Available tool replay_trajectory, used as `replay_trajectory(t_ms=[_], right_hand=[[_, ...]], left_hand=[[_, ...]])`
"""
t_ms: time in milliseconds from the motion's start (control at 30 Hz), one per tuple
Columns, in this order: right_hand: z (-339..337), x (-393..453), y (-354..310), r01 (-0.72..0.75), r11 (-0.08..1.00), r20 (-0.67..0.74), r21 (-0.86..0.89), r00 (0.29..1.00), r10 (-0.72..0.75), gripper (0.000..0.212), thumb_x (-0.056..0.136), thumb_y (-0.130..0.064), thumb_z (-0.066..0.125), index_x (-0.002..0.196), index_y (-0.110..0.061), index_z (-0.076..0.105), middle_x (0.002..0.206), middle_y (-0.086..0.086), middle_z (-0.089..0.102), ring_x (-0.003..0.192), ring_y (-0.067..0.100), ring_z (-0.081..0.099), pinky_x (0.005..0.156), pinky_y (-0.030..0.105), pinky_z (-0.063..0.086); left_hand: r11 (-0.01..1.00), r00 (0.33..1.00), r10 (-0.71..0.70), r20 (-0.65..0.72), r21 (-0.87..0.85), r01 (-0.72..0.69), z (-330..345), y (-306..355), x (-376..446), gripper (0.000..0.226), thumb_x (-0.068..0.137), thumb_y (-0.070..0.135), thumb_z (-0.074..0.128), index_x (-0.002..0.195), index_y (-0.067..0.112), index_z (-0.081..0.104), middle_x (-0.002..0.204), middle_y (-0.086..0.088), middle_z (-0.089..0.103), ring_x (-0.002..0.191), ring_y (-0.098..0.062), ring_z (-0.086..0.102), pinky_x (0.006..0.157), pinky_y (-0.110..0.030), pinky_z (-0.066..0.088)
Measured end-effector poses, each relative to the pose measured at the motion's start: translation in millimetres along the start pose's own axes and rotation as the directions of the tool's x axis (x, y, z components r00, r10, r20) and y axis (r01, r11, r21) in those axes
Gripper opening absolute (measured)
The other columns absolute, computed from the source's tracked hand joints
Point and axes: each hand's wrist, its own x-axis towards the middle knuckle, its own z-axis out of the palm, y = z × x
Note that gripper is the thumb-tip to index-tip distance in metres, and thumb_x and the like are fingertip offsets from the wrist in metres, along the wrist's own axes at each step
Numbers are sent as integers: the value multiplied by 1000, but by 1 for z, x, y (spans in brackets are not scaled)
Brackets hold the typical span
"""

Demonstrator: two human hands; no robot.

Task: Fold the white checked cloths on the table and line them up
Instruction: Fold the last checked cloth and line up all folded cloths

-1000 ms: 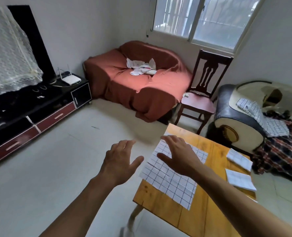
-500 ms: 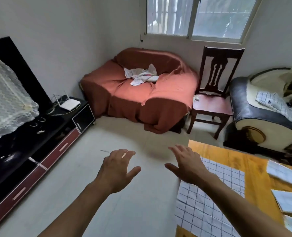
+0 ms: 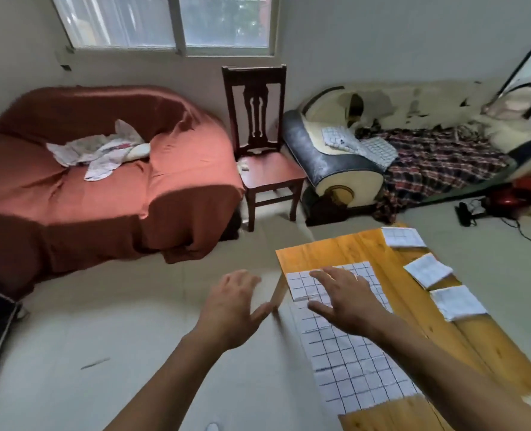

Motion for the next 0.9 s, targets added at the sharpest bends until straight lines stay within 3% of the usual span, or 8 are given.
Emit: replay_trajectory(t_ms=[267, 467, 733, 900], right_hand=[[-6, -21, -18, -332, 940, -8, 84, 943, 334, 68, 93, -64, 46, 151, -39, 21, 161, -8, 24, 149, 17, 20, 118, 52, 25], [3, -68, -12, -528, 829, -41, 183, 838, 543, 67, 94, -64, 44, 152, -37, 22, 161, -8, 23, 148, 18, 21, 118, 51, 25], [33, -150, 15, -672, 660, -63, 336, 683, 727, 67, 94, -61, 46, 152, -33, 26, 161, -5, 25, 147, 19, 23, 117, 46, 25], [64, -190, 51, -706, 530, 27, 469, 611, 791, 63, 99, -57, 40, 153, -27, 26, 160, -3, 28, 145, 19, 28, 115, 41, 30]], left_hand=[[963, 948, 267, 175, -81, -257, 0, -16, 56, 59, 96, 58, 50, 146, 30, 38, 161, -1, 25, 145, -25, 28, 116, -42, 31], [891, 861, 447, 243, -39, -452, 20, 20, 83, 61, 95, 63, 47, 146, 30, 41, 162, -1, 28, 144, -26, 33, 115, -45, 35], [783, 707, 578, 408, -34, -621, 69, 101, 79, 58, 95, 59, 51, 144, 29, 43, 157, 1, 35, 138, -24, 39, 109, -44, 42], [713, 614, 605, 507, -2, -701, 96, 140, 60, 51, 96, 55, 52, 140, 31, 49, 151, 4, 43, 133, -19, 44, 105, -39, 44]])
